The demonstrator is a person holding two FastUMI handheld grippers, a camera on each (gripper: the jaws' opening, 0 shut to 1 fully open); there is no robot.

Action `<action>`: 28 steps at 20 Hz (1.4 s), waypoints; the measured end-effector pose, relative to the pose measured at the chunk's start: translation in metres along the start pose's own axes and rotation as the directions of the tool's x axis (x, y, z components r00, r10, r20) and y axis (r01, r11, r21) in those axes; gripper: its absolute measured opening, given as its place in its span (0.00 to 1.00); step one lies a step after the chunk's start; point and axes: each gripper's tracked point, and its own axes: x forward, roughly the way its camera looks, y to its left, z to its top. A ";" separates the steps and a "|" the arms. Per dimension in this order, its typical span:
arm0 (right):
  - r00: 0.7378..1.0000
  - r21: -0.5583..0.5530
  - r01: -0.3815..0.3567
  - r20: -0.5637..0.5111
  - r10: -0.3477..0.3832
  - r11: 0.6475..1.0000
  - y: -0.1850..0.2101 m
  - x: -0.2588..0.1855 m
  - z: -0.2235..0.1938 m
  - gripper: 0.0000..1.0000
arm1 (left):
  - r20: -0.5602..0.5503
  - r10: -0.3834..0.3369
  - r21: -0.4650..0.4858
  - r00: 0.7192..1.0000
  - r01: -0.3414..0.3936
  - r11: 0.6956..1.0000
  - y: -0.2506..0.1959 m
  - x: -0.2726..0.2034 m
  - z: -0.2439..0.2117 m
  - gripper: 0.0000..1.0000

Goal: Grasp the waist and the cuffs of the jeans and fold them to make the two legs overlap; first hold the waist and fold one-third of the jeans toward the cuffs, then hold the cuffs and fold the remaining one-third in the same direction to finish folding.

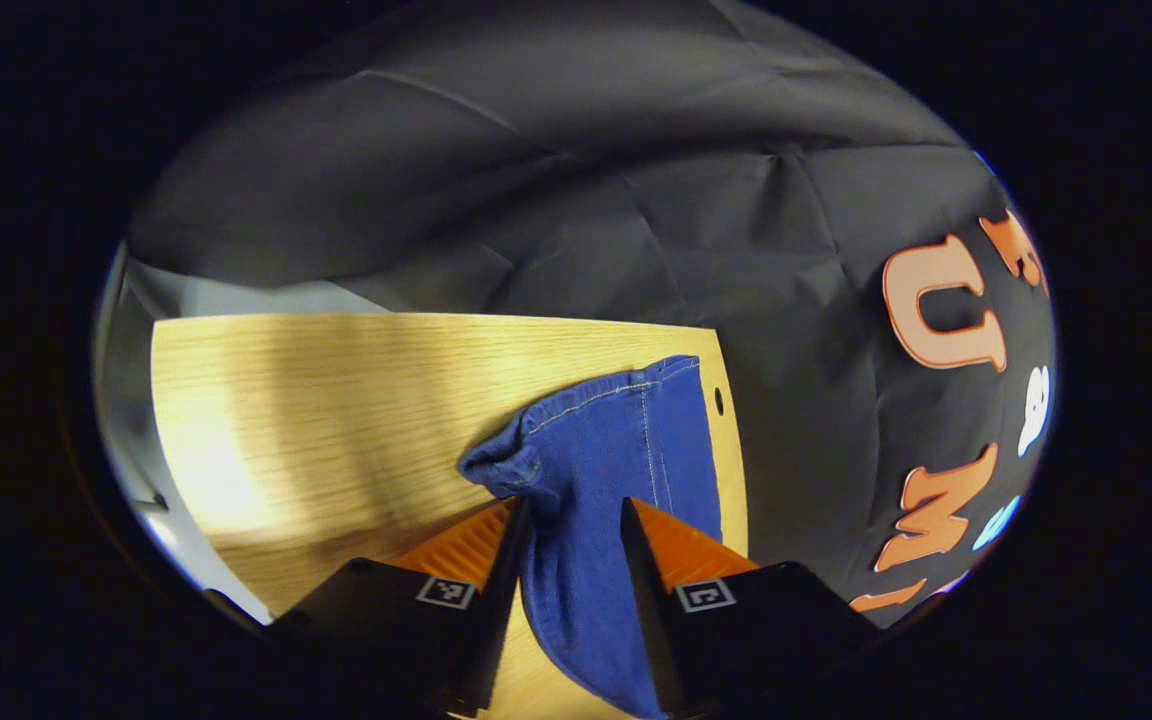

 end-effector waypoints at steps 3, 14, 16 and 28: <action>0.999 0.069 -0.048 0.003 0.048 0.996 0.003 0.002 0.004 0.93 | 0.004 0.008 -0.038 1.000 -0.008 0.999 0.010 0.001 0.001 0.34; 1.000 0.129 -0.016 -0.014 0.018 0.991 -0.018 -0.005 -0.002 0.34 | 0.047 0.058 0.089 0.997 -0.062 0.994 -0.011 0.002 0.002 0.02; 1.000 0.082 0.002 -0.031 0.000 0.997 -0.020 0.000 -0.005 0.28 | 0.047 0.066 0.103 0.997 -0.071 0.992 -0.016 -0.005 0.005 0.02; 0.999 0.185 0.021 -0.028 -0.016 0.982 -0.030 -0.002 0.002 0.06 | 0.030 0.091 0.179 0.995 -0.095 0.979 -0.041 -0.034 0.010 0.01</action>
